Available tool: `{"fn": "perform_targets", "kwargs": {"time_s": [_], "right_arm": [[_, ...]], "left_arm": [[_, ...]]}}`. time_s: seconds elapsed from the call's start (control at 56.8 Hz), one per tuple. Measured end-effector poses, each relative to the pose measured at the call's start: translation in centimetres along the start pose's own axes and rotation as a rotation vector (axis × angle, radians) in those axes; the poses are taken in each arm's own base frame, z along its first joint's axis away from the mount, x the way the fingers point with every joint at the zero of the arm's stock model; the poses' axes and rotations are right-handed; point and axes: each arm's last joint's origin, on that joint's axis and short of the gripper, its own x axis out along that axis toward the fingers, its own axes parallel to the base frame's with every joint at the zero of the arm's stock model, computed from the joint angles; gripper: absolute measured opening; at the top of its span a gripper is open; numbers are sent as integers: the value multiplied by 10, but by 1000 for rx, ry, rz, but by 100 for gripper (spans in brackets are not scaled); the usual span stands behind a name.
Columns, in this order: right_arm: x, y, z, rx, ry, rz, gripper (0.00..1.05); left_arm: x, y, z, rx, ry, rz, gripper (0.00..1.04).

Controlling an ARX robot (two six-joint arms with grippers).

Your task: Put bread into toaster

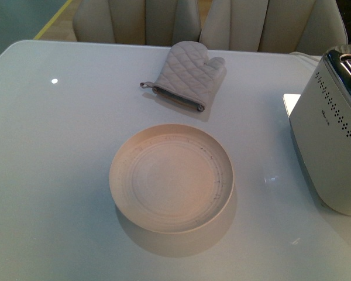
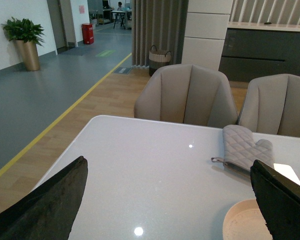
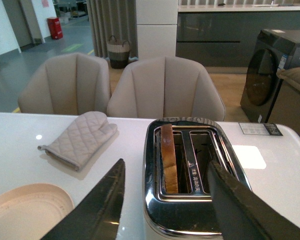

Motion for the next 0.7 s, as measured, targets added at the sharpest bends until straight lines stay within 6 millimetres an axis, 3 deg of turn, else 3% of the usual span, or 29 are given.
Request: {"fn": "perform_targets", "kwargs": {"time_s": [0.035,0.159,0.705], "right_arm": [[0,0,0,0,0,0,78],[0,0,0,1,0,0,97],[0,0,0,1,0,0,96]], "left_arm": [[0,0,0,0,0,0,97],[0,0,0,0,0,0,97],[0,0,0,0,0,0,97]]}}
